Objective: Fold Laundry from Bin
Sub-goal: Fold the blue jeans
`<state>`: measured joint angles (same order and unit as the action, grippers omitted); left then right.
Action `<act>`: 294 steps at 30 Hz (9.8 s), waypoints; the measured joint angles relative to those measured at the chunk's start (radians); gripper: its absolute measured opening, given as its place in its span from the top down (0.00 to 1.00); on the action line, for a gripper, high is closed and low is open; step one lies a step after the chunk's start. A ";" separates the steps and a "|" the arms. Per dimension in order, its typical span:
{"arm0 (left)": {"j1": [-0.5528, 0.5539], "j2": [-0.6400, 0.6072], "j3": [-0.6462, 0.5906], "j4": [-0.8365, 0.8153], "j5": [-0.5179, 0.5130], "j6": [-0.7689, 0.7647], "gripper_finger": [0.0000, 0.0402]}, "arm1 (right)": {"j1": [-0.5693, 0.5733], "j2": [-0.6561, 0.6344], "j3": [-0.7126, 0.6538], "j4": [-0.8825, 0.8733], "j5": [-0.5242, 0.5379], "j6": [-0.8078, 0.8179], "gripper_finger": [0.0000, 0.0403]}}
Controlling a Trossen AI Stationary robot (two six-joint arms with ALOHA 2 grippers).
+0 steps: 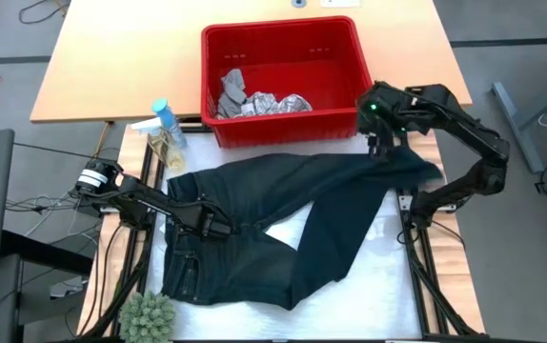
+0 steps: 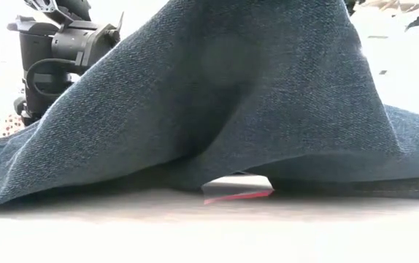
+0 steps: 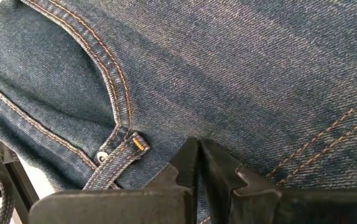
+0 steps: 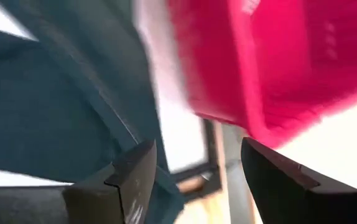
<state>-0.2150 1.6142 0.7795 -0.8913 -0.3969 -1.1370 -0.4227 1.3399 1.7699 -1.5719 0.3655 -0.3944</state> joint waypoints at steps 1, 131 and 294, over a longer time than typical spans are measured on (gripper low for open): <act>0.000 0.000 0.000 0.001 0.000 0.000 1.00 | 0.009 0.001 0.000 0.002 0.001 0.029 0.35; -0.178 -0.001 0.002 -0.058 0.166 0.410 1.00 | 0.472 0.022 -0.609 0.296 -0.139 1.790 0.37; -0.107 -0.089 0.066 0.313 0.027 0.507 1.00 | 0.061 0.040 -0.919 0.337 -0.064 1.365 0.52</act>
<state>-0.3220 1.5253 0.8455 -0.5787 -0.3703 -0.6298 -0.3618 1.3800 0.8509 -1.2352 0.3013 0.9711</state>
